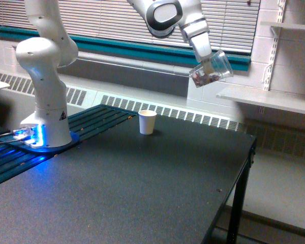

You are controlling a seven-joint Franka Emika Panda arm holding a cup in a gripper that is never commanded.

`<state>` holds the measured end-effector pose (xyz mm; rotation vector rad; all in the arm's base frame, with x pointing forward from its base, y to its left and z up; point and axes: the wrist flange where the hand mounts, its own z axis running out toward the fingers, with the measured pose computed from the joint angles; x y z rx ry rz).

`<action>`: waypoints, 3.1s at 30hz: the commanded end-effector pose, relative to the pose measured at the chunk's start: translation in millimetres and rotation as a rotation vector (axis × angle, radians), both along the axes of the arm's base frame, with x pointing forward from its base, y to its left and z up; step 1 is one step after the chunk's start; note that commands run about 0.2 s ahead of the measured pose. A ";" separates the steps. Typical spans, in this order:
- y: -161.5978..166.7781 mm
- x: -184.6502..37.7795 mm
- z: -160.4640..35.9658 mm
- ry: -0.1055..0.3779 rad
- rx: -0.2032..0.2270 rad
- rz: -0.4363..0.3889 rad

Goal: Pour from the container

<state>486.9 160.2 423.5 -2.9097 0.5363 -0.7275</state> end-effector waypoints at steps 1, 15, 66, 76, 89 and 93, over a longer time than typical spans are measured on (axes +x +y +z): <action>42.3 -23.6 -4.1 -0.011 0.001 0.057; 96.3 -75.5 -41.0 0.034 -0.039 0.173; 114.6 -243.3 -93.3 0.180 -0.116 0.319; 108.2 -266.9 -112.8 0.242 -0.117 0.319; 95.8 -282.5 -129.3 0.302 -0.129 0.304; 94.3 -287.9 -133.2 0.319 -0.128 0.303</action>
